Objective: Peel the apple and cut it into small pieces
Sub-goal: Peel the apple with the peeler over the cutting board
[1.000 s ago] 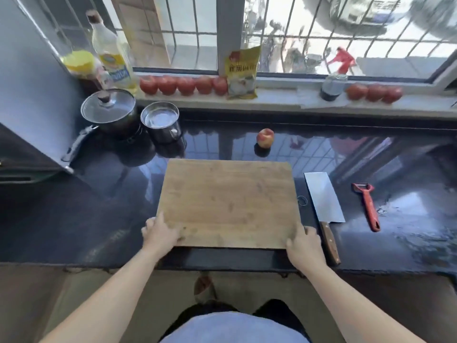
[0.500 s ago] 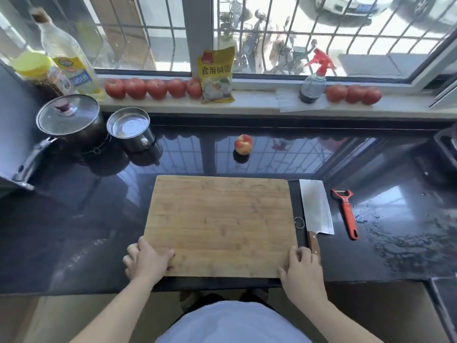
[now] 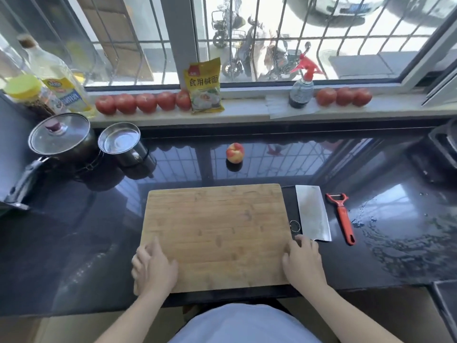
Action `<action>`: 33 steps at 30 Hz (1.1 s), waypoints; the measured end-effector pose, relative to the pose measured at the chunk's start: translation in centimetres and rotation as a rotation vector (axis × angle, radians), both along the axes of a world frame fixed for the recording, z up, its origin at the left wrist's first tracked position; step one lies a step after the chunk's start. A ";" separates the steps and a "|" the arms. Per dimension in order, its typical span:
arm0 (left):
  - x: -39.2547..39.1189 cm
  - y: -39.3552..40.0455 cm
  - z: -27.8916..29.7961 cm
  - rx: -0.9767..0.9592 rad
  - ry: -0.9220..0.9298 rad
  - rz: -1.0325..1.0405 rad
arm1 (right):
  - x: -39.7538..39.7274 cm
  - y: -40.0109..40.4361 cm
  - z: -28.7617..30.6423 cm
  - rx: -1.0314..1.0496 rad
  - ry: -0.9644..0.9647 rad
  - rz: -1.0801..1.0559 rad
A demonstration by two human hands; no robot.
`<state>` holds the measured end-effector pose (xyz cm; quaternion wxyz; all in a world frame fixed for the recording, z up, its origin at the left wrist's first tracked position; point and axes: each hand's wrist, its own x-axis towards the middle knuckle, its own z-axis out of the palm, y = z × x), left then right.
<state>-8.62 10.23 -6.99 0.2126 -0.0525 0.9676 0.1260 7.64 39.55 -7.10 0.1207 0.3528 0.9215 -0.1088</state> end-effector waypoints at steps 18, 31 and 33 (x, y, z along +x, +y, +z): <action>-19.6 28.4 -0.9 0.147 0.025 -0.543 | -8.9 4.5 -3.7 -0.093 0.069 0.426; -8.0 16.8 2.9 0.439 0.113 -0.254 | -9.4 4.5 -2.0 -0.144 -0.013 0.402; -3.4 12.5 2.9 0.381 0.089 -0.193 | -9.2 4.7 -1.9 -0.142 -0.019 0.401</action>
